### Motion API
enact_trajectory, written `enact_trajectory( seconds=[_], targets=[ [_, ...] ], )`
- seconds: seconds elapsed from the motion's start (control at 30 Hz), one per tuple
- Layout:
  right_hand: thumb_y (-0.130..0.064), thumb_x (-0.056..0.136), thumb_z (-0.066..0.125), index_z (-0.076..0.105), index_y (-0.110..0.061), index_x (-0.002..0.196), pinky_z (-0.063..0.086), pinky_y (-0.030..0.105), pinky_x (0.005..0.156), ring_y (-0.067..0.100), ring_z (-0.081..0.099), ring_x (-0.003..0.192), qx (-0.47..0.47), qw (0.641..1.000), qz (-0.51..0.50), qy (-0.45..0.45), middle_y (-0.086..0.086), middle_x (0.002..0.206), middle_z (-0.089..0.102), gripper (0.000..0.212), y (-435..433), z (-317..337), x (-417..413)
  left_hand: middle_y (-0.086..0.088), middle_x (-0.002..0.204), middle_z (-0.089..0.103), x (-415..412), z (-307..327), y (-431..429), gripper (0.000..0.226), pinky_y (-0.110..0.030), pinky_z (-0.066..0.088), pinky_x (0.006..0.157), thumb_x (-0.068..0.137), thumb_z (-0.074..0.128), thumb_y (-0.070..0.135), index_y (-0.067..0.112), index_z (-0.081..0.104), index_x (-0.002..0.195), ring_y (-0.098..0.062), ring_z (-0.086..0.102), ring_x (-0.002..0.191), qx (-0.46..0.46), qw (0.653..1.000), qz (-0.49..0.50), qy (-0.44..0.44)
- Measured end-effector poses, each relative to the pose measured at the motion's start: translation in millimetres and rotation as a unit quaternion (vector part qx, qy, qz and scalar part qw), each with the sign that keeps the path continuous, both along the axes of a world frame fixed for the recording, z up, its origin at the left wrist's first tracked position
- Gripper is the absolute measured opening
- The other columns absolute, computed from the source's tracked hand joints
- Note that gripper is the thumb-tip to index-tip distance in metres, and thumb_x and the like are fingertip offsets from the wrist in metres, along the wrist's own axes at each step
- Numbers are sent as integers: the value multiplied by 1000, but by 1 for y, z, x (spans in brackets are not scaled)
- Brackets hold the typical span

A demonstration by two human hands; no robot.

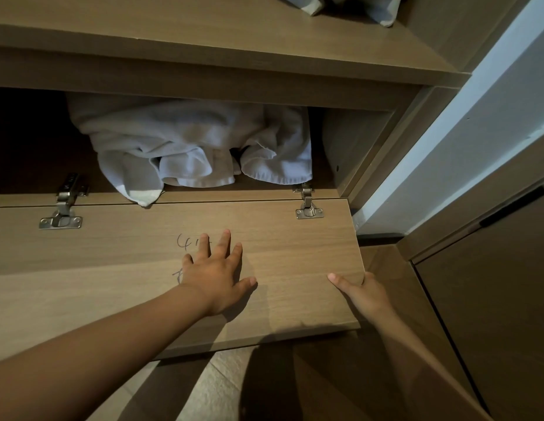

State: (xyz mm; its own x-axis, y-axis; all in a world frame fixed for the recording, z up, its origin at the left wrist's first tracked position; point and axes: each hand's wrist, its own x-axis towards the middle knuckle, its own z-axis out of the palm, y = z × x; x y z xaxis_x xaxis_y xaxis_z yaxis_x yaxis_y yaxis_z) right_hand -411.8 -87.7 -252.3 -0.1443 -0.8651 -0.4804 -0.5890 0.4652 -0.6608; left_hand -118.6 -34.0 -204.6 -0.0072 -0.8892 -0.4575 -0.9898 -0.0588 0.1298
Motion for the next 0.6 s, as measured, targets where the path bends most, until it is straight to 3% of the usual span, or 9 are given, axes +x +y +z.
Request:
enact_trajectory(
  seconds=[0.17, 0.23, 0.3, 0.37, 0.5, 0.6],
  targets=[
    [-54, 74, 77, 46, -10, 132, 48, 43, 96, 28, 56, 116, 5, 999, -38, -10, 10, 130, 57, 80, 7, -7, 8, 0, 159, -24, 3, -9, 1, 79, -59, 12, 116, 92, 25, 68, 27, -2, 154, -39, -18, 145, -10, 1000, -2, 1],
    [-57, 73, 75, 42, -10, 138, 46, 47, 101, 30, 51, 123, -28, 997, -43, 55, 12, 136, 49, 86, 12, -9, 16, 0, 159, -25, 5, -13, 1, 78, -58, 12, 116, 92, 26, 67, 28, -2, 154, -38, -18, 145, -15, 1000, -3, 6],
    [-57, 73, 74, 33, -15, 146, 42, 48, 106, 30, 40, 133, -122, 980, -11, 154, 11, 146, 38, 94, 17, -7, 25, 1, 159, -25, 8, -17, 2, 77, -58, 12, 116, 93, 26, 67, 29, -1, 154, -37, -17, 145, -28, 1000, -4, 4],
    [-59, 75, 72, 22, -22, 152, 28, 45, 115, 27, 24, 144, -203, 955, 80, 199, 7, 156, 23, 99, 16, -4, 37, 0, 159, -25, 9, -20, 0, 76, -59, 11, 116, 93, 27, 66, 29, 0, 153, -37, -17, 145, -47, 999, 1, 2],
    [-77, 76, 54, -23, -43, 148, -12, 45, 115, 23, -26, 145, -175, 913, 270, 249, -4, 158, -29, 111, 5, -6, 66, 0, 158, -26, 20, -23, -4, 78, -63, 9, 115, 92, 29, 66, 31, -4, 153, -39, -20, 144, -76, 997, 10, -6],
    [-81, 75, 50, -37, -51, 134, -16, 52, 113, 26, -36, 140, -141, 906, 304, 257, -7, 153, -39, 109, 0, -13, 77, 3, 157, -29, 31, -26, -5, 81, -64, 10, 114, 91, 29, 68, 32, -10, 152, -37, -21, 144, -68, 997, -8, -19]
  ],
)
